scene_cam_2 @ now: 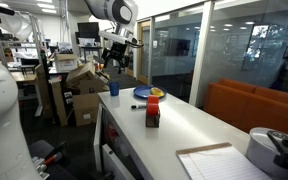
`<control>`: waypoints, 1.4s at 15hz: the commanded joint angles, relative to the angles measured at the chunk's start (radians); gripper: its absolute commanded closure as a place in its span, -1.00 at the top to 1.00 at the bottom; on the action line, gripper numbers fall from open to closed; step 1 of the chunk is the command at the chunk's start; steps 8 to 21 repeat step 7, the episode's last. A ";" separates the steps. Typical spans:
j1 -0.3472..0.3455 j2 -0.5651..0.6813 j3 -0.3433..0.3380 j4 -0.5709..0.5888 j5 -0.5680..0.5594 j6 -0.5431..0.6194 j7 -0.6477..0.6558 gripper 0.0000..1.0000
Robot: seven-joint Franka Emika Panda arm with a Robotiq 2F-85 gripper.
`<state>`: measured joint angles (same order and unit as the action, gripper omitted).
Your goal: Remove the black marker from the blue cup
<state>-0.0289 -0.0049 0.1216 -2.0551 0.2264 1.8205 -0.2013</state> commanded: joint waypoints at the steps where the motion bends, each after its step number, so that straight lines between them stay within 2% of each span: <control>1: 0.032 0.010 -0.032 0.041 -0.017 -0.082 0.001 1.00; 3: 0.037 0.001 -0.036 0.019 -0.002 -0.049 0.002 1.00; 21: 0.043 0.001 -0.038 0.021 -0.002 -0.055 0.006 1.00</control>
